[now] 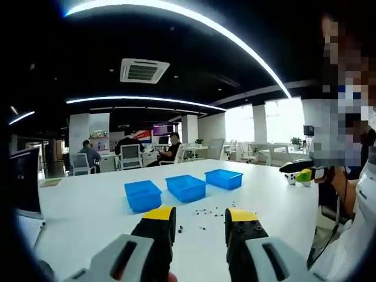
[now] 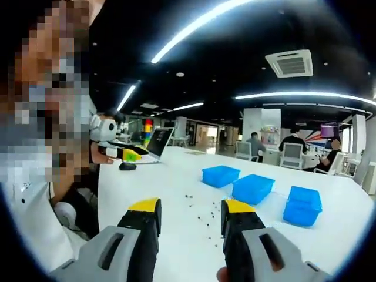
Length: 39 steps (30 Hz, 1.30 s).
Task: Pick up the resistors one by one and place each resistor into its matching bin, sorting the parts by color and model until every resistor is separated into the correct bin for its type
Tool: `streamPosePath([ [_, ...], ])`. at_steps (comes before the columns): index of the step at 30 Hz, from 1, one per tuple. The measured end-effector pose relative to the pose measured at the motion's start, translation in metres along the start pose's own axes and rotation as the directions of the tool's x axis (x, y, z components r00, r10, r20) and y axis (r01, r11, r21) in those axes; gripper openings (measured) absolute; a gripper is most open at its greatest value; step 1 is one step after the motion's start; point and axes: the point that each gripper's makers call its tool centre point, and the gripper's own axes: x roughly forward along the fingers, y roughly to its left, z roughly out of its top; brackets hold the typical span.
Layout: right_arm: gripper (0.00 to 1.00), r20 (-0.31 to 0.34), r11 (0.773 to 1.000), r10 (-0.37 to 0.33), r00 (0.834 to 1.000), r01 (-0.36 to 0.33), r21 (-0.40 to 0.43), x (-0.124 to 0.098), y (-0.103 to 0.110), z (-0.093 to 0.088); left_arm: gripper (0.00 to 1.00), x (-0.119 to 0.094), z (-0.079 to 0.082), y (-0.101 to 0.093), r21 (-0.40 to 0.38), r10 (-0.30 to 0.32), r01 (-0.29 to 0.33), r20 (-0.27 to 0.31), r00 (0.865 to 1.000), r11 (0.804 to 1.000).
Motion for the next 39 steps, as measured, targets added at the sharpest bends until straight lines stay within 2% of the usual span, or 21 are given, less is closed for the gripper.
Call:
streamPosePath([
  [4, 0.42, -0.009, 1.0, -0.003, 1.0, 0.003, 0.007, -0.001, -0.004, -0.001, 0.35, 0.01, 0.002, -0.006, 0.001, -0.016, 0.016, -0.007, 1.0, 1.0],
  [8, 0.42, -0.023, 1.0, 0.001, 1.0, -0.001, 0.003, -0.001, -0.005, 0.001, 0.35, 0.012, 0.003, -0.003, 0.008, -0.024, 0.024, -0.028, 0.999, 1.0],
  [9, 0.42, -0.023, 1.0, 0.0, 1.0, 0.0, 0.002, -0.002, -0.006, 0.004, 0.34, 0.014, 0.004, -0.002, 0.023, -0.029, 0.03, -0.048, 0.998, 0.999],
  [11, 0.42, -0.013, 1.0, 0.0, 1.0, 0.0, -0.005, -0.004, -0.007, 0.01, 0.3, 0.017, 0.007, -0.003, 0.031, -0.079, 0.082, -0.089, 0.993, 0.996],
  [13, 0.42, -0.008, 1.0, 0.0, 1.0, 0.0, -0.007, -0.005, -0.008, 0.014, 0.28, 0.024, 0.01, 0.003, 0.075, -0.082, 0.094, -0.147, 0.986, 0.993],
  [16, 0.42, -0.003, 1.0, 0.003, 1.0, -0.003, -0.014, -0.009, -0.01, 0.019, 0.27, 0.037, 0.007, 0.011, 0.143, -0.102, 0.144, -0.268, 0.958, 0.979],
  [18, 0.42, 0.004, 1.0, 0.003, 1.0, -0.003, -0.015, -0.012, -0.013, 0.023, 0.27, 0.047, 0.0, 0.012, 0.168, -0.13, 0.201, -0.356, 0.925, 0.965],
  [20, 0.42, 0.009, 1.0, 0.008, 1.0, -0.008, -0.016, -0.014, -0.015, 0.026, 0.27, 0.056, -0.01, 0.017, 0.202, -0.131, 0.241, -0.441, 0.888, 0.949],
  [23, 0.42, -0.004, 0.999, 0.035, 0.999, -0.035, -0.022, -0.016, -0.013, 0.026, 0.27, 0.068, -0.026, 0.025, 0.227, -0.142, 0.314, -0.557, 0.818, 0.922],
  [25, 0.42, -0.024, 0.998, 0.045, 0.999, -0.046, -0.035, -0.017, -0.011, 0.023, 0.27, 0.078, -0.033, 0.03, 0.226, -0.144, 0.341, -0.603, 0.785, 0.912],
  [27, 0.42, -0.052, 0.997, 0.054, 0.997, -0.056, -0.045, -0.018, -0.009, 0.019, 0.27, 0.085, -0.044, 0.035, 0.213, -0.159, 0.385, -0.659, 0.735, 0.898],
  [29, 0.42, -0.062, 0.997, 0.06, 0.996, -0.063, -0.05, -0.018, -0.008, 0.017, 0.27, 0.094, -0.055, 0.044, 0.218, -0.146, 0.408, -0.706, 0.693, 0.886],
  [31, 0.42, -0.068, 0.996, 0.065, 0.996, -0.069, -0.049, -0.019, -0.008, 0.017, 0.27, 0.102, -0.065, 0.053, 0.233, -0.139, 0.453, -0.747, 0.65, 0.86],
  [34, 0.42, -0.073, 0.996, 0.067, 0.995, -0.07, -0.053, -0.016, -0.001, 0.011, 0.26, 0.114, -0.081, 0.06, 0.203, -0.156, 0.498, -0.794, 0.587, 0.843],
  [36, 0.42, -0.079, 0.996, 0.068, 0.995, -0.072, -0.056, -0.015, 0.001, 0.009, 0.26, 0.116, -0.088, 0.061, 0.201, -0.162, 0.536, -0.816, 0.554, 0.82],
  [37, 0.42, -0.081, 0.996, 0.067, 0.994, -0.072, -0.058, -0.015, 0.001, 0.008, 0.26, 0.117, -0.091, 0.061, 0.198, -0.162, 0.541, -0.822, 0.546, 0.817],
  [39, 0.42, -0.084, 0.995, 0.069, 0.994, -0.074, -0.061, -0.013, 0.004, 0.006, 0.25, 0.119, -0.1, 0.062, 0.174, -0.179, 0.564, -0.839, 0.514, 0.807],
])
